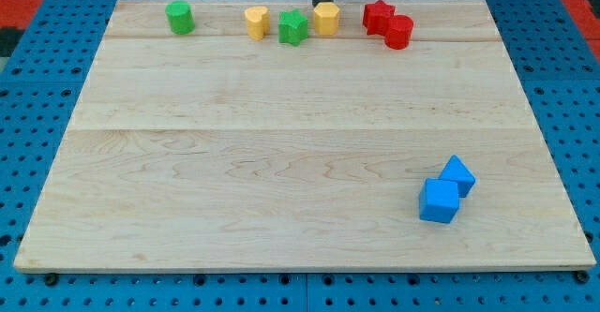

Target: Push the red star to the bottom of the green star

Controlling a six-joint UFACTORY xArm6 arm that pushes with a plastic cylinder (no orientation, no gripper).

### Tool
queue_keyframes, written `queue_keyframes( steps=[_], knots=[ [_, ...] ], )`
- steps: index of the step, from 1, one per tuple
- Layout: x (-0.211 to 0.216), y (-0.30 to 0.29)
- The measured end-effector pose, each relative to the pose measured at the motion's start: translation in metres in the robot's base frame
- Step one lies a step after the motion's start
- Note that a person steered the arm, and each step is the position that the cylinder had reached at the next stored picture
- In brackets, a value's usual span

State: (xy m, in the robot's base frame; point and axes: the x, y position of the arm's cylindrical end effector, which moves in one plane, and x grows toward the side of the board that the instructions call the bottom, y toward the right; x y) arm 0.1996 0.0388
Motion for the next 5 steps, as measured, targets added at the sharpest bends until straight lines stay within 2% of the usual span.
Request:
queue_keyframes(
  steps=[2, 3, 5],
  knots=[
    [0.01, 0.074],
    [0.037, 0.08],
    [0.058, 0.151]
  ],
)
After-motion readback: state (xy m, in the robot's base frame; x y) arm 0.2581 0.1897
